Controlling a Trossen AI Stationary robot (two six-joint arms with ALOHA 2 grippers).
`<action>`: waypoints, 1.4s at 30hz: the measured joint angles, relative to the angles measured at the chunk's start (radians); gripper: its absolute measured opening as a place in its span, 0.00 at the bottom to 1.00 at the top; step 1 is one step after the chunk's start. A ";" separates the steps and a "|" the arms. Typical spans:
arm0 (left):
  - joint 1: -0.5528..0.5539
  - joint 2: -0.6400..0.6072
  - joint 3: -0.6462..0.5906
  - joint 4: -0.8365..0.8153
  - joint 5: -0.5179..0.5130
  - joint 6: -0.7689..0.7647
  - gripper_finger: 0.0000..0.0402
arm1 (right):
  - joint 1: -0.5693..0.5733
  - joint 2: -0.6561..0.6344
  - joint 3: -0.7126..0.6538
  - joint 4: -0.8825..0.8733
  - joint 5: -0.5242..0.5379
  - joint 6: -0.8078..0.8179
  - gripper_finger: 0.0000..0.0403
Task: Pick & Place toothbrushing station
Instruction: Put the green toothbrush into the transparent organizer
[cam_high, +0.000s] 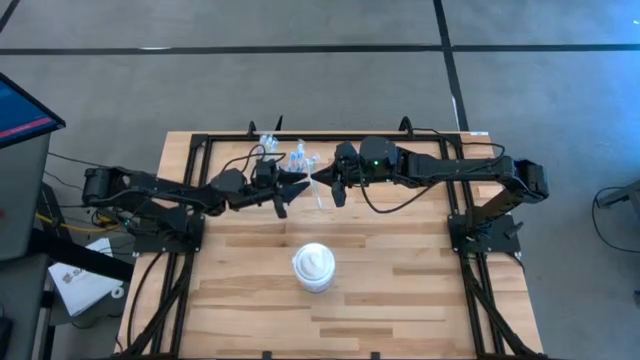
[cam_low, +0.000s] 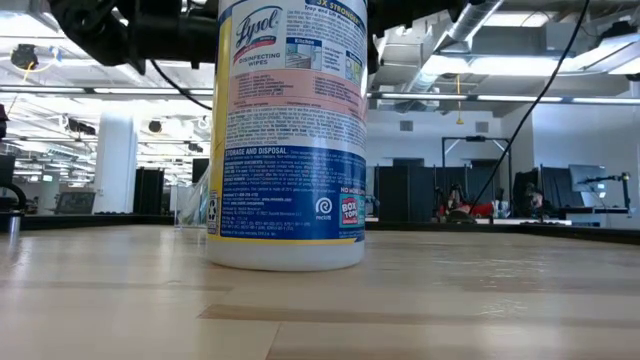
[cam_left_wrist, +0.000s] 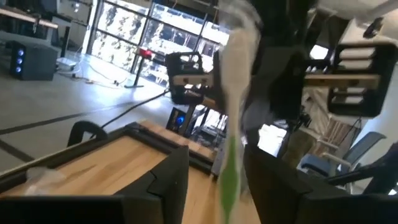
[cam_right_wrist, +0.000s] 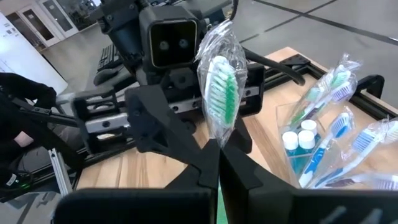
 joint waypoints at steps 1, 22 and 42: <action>0.000 0.000 0.004 0.002 0.000 0.000 0.38 | 0.000 0.000 0.000 0.000 0.000 0.000 0.00; 0.002 0.077 0.075 0.015 0.066 0.000 0.24 | 0.000 0.000 0.000 -0.007 0.007 -0.002 0.00; 0.040 0.077 0.075 -0.012 0.118 -0.023 0.03 | -0.004 0.001 0.000 -0.011 0.008 -0.037 0.00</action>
